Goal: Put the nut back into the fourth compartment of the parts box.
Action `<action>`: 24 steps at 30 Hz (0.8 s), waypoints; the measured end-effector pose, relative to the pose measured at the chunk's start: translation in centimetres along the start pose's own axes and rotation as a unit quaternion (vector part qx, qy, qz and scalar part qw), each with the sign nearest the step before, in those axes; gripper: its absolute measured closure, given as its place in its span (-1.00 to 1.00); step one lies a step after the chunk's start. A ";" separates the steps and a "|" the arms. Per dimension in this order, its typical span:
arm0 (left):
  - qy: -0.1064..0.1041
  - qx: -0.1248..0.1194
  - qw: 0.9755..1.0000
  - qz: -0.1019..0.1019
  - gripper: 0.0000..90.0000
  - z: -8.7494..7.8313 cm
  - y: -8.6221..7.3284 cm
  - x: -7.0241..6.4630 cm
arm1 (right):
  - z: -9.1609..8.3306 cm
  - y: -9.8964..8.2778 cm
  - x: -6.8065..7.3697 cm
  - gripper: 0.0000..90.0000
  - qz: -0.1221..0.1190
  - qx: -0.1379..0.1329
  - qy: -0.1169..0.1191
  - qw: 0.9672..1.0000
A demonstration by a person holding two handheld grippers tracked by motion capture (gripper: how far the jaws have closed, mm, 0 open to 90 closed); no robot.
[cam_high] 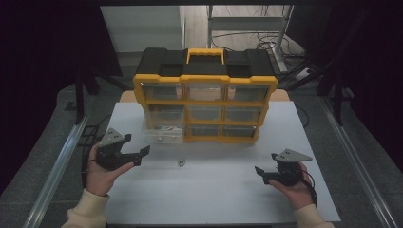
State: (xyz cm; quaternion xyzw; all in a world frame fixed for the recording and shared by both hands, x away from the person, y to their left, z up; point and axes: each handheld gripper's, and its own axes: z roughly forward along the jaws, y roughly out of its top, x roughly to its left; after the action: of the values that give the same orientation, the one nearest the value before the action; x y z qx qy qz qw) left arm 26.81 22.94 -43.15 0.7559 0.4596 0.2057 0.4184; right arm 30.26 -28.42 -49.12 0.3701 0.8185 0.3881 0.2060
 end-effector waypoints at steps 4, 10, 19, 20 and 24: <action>-0.004 0.011 1.000 0.002 -0.59 0.8 -0.4 -0.3 | 0.1 0.0 0.0 -0.62 0.001 0.001 0.000 1.000; -0.012 0.026 1.000 0.007 -0.59 1.8 -0.8 -0.8 | 0.1 0.0 0.0 -0.62 0.001 0.002 0.001 1.000; -0.022 0.051 0.998 0.024 -0.59 3.7 -1.4 -2.3 | 0.0 0.0 0.0 -0.62 0.000 0.000 0.001 1.000; -0.023 0.052 0.998 0.025 -0.59 3.8 -1.4 -2.3 | 0.0 0.1 0.1 -0.62 -0.001 0.000 0.001 1.000; -0.025 0.057 0.998 0.030 -0.59 4.2 -1.5 -2.7 | 0.1 0.0 0.0 -0.62 -0.001 0.000 0.002 1.000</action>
State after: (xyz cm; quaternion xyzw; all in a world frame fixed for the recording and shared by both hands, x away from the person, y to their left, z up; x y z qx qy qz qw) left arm 27.65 19.05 -46.54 0.7968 0.4374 0.1726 0.3795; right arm 30.31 -28.37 -49.14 0.3689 0.8191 0.3885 0.2049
